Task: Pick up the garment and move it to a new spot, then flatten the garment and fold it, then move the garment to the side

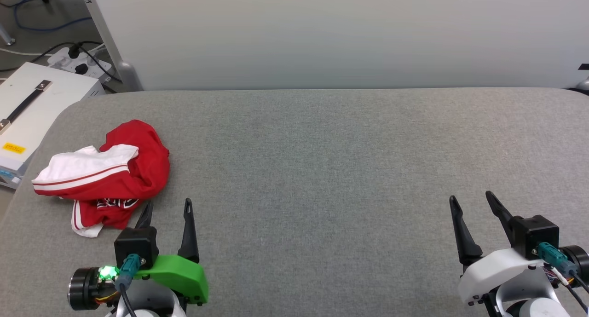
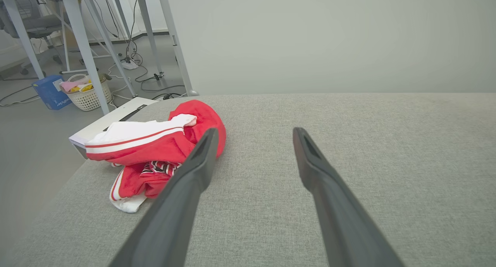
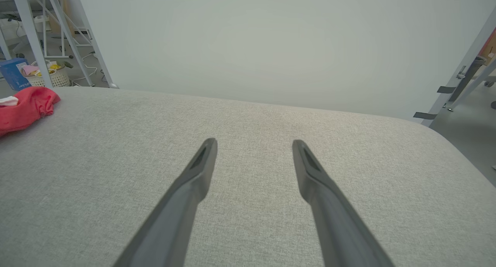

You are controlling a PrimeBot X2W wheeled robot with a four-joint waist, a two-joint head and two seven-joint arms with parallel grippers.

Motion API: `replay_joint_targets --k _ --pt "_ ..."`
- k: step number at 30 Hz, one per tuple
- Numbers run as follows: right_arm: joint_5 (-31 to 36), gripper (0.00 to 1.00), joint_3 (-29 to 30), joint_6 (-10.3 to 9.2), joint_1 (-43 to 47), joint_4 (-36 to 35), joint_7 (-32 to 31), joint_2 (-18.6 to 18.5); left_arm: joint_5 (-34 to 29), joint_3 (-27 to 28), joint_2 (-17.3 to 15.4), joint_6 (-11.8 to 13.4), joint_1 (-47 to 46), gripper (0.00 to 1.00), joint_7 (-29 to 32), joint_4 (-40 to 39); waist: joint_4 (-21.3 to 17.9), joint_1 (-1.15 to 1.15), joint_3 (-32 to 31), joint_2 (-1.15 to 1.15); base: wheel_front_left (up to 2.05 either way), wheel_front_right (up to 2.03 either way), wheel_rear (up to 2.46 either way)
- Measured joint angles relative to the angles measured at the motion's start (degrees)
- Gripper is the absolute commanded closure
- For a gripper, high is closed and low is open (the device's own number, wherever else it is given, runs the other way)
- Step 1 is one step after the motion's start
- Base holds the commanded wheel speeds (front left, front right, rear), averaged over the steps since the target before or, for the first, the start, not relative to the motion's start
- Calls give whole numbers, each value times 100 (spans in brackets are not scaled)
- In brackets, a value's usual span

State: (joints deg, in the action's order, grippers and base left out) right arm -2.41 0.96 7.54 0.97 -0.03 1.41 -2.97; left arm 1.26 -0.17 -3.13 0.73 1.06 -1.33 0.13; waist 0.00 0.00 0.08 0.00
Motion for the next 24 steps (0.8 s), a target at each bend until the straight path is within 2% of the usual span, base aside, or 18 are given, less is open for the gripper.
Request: replay_joint_targets --k 24 --pt "-420 0 103 0 9 -119 320 1 133 -33 0 54 4 0 -323 5 -17 0 -9 0 0 0 0"
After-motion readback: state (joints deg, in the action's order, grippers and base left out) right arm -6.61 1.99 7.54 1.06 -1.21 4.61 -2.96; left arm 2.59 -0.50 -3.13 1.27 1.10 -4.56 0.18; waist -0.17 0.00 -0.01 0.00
